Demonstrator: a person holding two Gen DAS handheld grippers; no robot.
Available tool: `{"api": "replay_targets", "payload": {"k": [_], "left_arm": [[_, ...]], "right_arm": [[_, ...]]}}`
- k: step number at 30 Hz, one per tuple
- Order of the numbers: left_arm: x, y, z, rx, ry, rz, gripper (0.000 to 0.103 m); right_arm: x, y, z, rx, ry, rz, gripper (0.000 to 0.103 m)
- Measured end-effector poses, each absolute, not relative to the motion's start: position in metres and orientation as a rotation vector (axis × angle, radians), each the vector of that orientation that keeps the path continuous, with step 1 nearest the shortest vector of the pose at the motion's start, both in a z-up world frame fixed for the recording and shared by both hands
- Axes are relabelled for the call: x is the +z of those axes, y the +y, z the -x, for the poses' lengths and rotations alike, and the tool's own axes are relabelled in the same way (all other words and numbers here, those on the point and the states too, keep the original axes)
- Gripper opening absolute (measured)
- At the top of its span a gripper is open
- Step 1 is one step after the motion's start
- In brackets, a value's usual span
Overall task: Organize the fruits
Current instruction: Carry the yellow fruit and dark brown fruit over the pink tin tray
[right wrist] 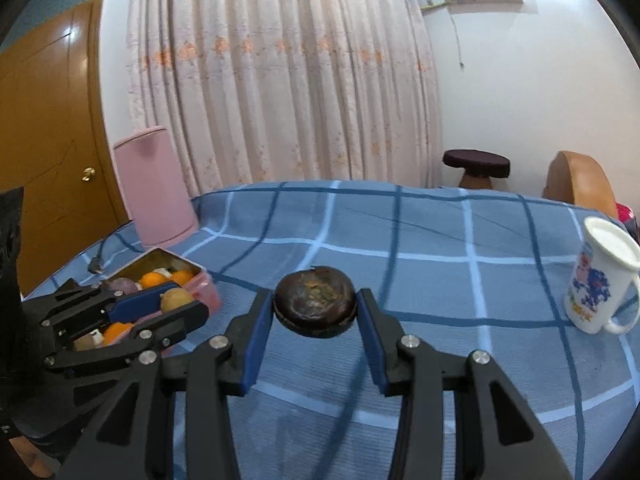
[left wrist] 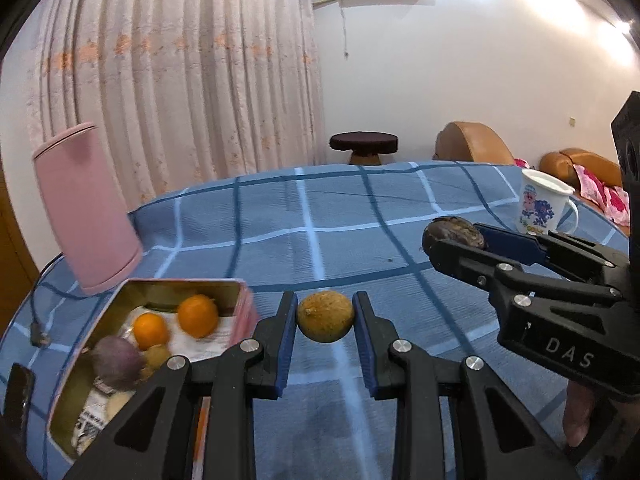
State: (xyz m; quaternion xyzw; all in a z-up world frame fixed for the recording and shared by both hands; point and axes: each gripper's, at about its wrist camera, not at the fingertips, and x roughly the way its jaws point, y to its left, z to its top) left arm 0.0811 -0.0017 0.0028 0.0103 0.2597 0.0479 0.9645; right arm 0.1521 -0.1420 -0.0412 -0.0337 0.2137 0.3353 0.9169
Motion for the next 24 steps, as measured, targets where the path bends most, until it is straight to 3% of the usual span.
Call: {"api": "replay_targets", "payload": {"k": [24], "left_arm": [[0.014,0.112,-0.019,0.298,0.508,0.05,0.03]], "right_arm": [[-0.014,-0.03,-0.105,0.912,0.406,0.175,0.046]]}}
